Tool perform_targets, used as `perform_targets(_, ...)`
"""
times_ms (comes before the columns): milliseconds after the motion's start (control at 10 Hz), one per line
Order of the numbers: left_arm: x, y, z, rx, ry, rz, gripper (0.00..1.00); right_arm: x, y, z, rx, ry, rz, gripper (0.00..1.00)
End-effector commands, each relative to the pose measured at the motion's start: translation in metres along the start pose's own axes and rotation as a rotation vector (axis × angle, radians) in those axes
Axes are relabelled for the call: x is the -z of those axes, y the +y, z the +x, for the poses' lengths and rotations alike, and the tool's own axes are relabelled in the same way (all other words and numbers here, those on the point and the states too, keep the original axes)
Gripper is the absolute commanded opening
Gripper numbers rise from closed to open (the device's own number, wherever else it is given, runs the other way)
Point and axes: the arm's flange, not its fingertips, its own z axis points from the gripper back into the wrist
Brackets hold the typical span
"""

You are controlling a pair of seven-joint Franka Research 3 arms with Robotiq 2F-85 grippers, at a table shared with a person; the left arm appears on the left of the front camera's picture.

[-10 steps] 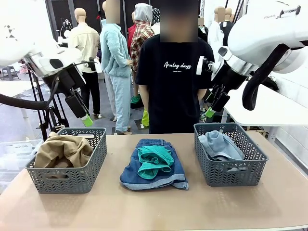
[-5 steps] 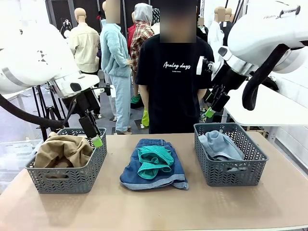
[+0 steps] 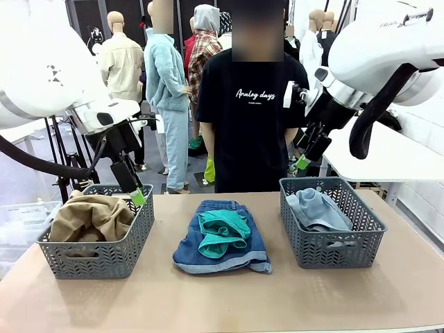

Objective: Sort the tops and bottoms.
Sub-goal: Lift clothes from the center of the table with your left hand.

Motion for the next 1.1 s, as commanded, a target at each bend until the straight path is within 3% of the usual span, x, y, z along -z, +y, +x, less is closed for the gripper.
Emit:
perform_targets(0, -0.007, -0.001, -0.001, 0.001, -0.009, 0.011, 1.0, 0.002, 0.001, -0.001, 0.009, 0.001, 0.007, 1.0)
perform_targets(500, 0.079, 0.044, 0.07, 0.232, 0.089, -0.044, 1.0, 0.002, 0.001, -0.001, 0.009, 0.001, 0.007, 1.0)
perform_targets(1000, 0.142, 0.084, 0.106, 0.426, -0.013, -0.039, 1.0, 0.002, 0.001, -0.001, 0.009, 0.001, 0.007, 1.0)
